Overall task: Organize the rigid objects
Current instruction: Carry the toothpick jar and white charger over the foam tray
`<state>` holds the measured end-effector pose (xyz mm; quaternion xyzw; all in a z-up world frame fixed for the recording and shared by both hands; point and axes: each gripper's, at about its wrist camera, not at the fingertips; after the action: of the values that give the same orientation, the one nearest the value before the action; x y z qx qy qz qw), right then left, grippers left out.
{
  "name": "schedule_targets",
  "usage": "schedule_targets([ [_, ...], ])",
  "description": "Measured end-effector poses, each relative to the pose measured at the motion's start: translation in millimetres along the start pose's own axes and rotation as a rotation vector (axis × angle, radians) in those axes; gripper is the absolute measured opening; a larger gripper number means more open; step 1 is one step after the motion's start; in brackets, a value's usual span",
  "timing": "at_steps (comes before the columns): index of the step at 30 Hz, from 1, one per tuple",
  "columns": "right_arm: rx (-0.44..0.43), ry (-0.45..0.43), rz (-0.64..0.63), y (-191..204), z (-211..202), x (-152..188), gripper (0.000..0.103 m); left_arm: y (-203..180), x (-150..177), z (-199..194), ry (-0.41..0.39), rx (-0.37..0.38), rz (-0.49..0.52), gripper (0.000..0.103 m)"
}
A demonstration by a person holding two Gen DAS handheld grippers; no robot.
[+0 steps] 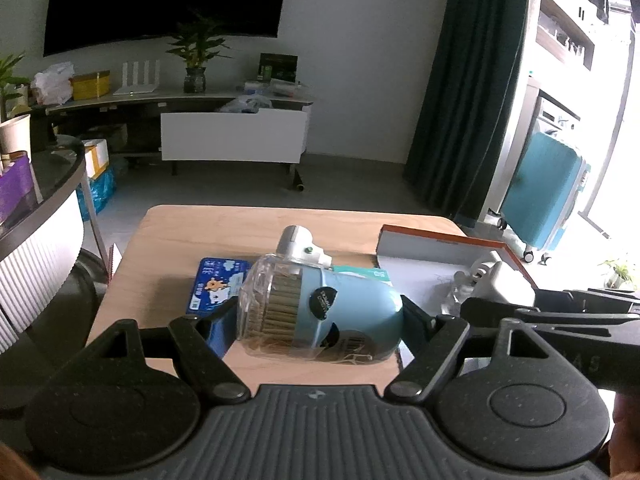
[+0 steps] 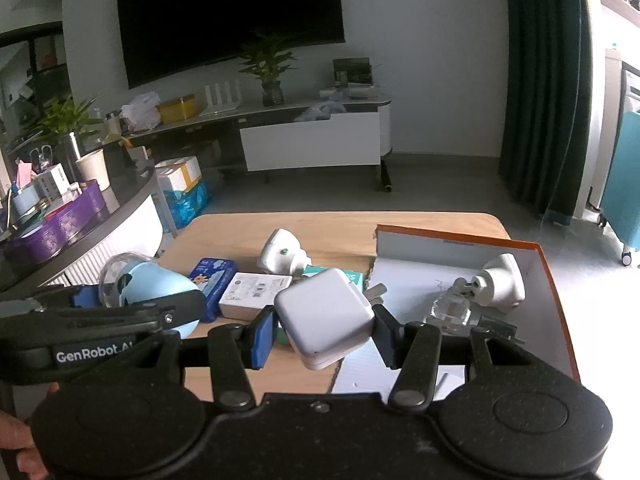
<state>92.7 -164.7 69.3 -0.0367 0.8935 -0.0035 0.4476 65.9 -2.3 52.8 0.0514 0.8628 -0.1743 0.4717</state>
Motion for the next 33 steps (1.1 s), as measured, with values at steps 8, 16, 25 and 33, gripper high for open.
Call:
schedule_targets([
  [8, 0.027, -0.002, 0.020, -14, -2, 1, 0.062, -11, -2, 7, 0.010, 0.031, 0.021, 0.081],
  [16, 0.056, -0.003, 0.043, -29, -4, 2, 0.062, -21, -4, 15, 0.020, 0.059, 0.042, 0.081],
  [25, 0.096, -0.001, 0.073, -49, -6, 4, 0.062, -34, -7, 25, 0.033, 0.098, 0.054, 0.081],
  [33, 0.134, -0.002, 0.108, -67, -7, 6, 0.062, -46, -11, 37, 0.041, 0.128, 0.069, 0.081],
])
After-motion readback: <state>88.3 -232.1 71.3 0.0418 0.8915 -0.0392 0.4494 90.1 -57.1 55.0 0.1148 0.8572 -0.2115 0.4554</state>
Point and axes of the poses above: each gripper's, at about its wrist camera, not at the fingertips, and z roughly the way its jaws point, y to its left, x to its underside, and after that the axes turned 13 degrees about x, right-handed
